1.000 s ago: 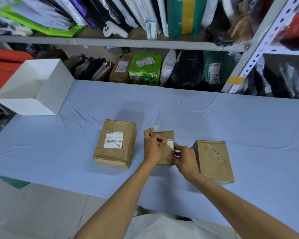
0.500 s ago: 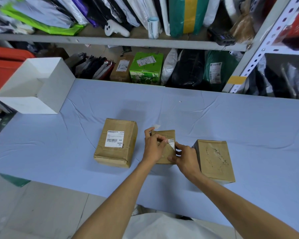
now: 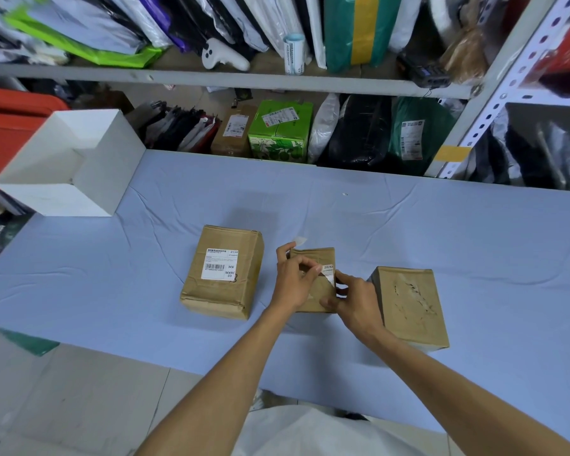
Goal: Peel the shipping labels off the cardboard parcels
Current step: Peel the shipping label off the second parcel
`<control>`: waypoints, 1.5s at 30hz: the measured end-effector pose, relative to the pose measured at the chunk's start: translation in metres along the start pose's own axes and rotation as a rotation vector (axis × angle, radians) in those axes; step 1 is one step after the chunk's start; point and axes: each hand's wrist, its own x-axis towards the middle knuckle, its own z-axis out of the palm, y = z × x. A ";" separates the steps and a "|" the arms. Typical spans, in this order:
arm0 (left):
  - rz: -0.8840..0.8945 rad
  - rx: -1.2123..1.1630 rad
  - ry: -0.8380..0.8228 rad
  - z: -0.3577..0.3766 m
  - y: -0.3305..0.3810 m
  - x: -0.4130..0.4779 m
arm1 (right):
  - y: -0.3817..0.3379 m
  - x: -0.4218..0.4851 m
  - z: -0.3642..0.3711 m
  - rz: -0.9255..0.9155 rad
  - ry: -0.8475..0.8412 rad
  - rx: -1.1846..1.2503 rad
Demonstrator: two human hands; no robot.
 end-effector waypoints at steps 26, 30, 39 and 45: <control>-0.014 0.011 -0.052 -0.004 0.008 -0.004 | 0.004 -0.001 -0.004 -0.036 -0.140 0.091; -0.014 0.017 -0.054 -0.005 0.010 -0.004 | 0.002 -0.001 -0.005 -0.034 -0.140 0.087; -0.014 0.023 -0.064 -0.006 0.011 -0.004 | 0.001 -0.001 -0.007 -0.025 -0.154 0.067; -0.021 0.021 -0.054 -0.007 0.011 -0.004 | 0.000 -0.001 -0.007 -0.010 -0.154 0.049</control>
